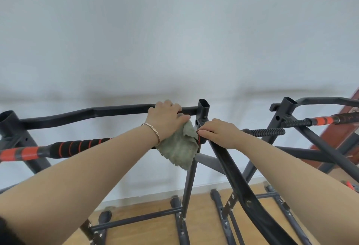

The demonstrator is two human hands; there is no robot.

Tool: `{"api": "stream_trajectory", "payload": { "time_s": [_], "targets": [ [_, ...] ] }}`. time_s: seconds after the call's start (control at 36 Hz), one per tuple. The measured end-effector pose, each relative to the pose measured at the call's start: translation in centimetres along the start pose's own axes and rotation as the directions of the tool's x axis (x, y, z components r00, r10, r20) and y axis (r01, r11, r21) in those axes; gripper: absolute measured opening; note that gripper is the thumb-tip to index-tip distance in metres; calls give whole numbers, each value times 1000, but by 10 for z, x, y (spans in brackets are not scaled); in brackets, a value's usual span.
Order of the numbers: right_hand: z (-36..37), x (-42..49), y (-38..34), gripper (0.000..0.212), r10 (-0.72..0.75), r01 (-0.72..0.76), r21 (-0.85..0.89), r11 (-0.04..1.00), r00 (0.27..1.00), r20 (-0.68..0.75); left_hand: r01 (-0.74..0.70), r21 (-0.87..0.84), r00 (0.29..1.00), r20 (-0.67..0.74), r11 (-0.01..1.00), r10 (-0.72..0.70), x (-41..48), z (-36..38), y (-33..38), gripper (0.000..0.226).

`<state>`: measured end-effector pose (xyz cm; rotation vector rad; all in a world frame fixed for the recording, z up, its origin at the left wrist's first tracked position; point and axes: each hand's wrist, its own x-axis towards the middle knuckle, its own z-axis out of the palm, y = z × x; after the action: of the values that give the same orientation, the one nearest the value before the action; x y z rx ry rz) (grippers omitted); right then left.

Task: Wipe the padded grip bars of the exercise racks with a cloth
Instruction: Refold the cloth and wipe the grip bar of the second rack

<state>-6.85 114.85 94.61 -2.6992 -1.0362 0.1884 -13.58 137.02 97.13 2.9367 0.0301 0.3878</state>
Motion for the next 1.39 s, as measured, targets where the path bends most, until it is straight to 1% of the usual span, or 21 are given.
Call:
{"api": "stream_trajectory", "payload": {
  "time_s": [0.03, 0.08, 0.11, 0.14, 0.22, 0.31, 0.36, 0.42, 0.44, 0.5, 0.56, 0.61, 0.67, 0.72, 0.75, 0.81, 0.89, 1.0, 1.08, 1.25, 1.39],
  "targets": [
    [0, 0, 0, 29, 7, -7, -3, 1000, 1000, 2, -13, 27, 998, 65, 1000, 12, -2, 2, 1, 58],
    [-1, 3, 1, 38, 8, -8, -4, 1000, 1000, 6, -33, 5, 962, 270, 999, 30, -8, 8, 0, 66],
    [-1, 5, 1, 43, 7, -7, -1, 1000, 1000, 5, -42, -8, 934, 356, 999, 42, -10, 11, -2, 64],
    [-2, 7, 0, 47, 10, -10, 6, 1000, 1000, 4, -59, -11, 918, 393, 998, 59, -12, 12, -4, 58],
    [-5, 14, -2, 51, 31, -31, 14, 999, 1000, -4, -153, -2, 933, 330, 988, 145, -13, 8, -7, 45],
    [-2, 18, 0, 52, 55, -56, -23, 998, 998, -39, -256, -18, 955, 149, 967, 255, -14, 5, -7, 39],
    [0, 18, 1, 51, 46, -50, -50, 997, 996, -71, -330, -119, 944, -15, 936, 331, -16, 3, -7, 35],
    [1, 21, 3, 45, 6, -11, -44, 999, 993, -118, -382, -216, 924, -87, 898, 372, -17, 1, -5, 40],
    [0, 22, 3, 39, -13, 10, -21, 1000, 989, -145, -373, -248, 927, -78, 894, 366, -17, 0, -3, 48],
    [0, 27, 4, 29, -14, 19, 27, 999, 983, -184, -267, -322, 962, -26, 908, 273, -15, 0, 0, 59],
    [0, 31, 2, 24, 14, -2, 61, 998, 978, -209, -176, -356, 982, 8, 918, 191, -10, 5, 1, 52],
    [1, 35, 0, 25, 43, -37, 29, 999, 973, -228, -166, -245, 978, 85, 955, 191, -7, 15, 0, 40],
    [5, 37, 0, 33, 53, -76, -87, 993, 967, -247, -213, 4, 958, 200, 977, 208, -7, 27, -1, 52],
    [9, 38, 2, 41, 33, -98, -230, 968, 962, -271, -263, 209, 956, 189, 942, 224, -6, 35, -3, 57],
    [10, 38, 2, 43, 22, -104, -293, 950, 962, -271, -274, 240, 956, 172, 931, 238, -4, 37, -3, 56],
    [11, 40, 2, 45, 11, -110, -377, 920, 967, -256, -272, 236, 956, 181, 933, 233, -1, 37, -3, 58],
    [13, 41, 2, 44, -10, -108, -421, 901, 963, -269, -238, 155, 943, 272, 959, 190, 4, 32, -6, 62],
    [13, 37, 1, 38, -50, -78, -424, 902, 958, -283, -206, 55, 906, 387, 977, 169, 10, 23, -12, 56],
    [10, 38, 0, 32, -44, -63, -397, 916, 966, -254, -222, 34, 900, 392, 974, 192, 7, 18, -21, 53],
    [6, 38, -2, 30, 23, -104, -364, 925, 975, -220, -284, 143, 898, 386, 948, 211, -2, 9, -44, 49],
    [3, 38, -5, 29, 43, -107, -347, 932, 982, -186, -397, 330, 899, 327, 856, 290, -9, -6, -66, 53]
  ]
}}
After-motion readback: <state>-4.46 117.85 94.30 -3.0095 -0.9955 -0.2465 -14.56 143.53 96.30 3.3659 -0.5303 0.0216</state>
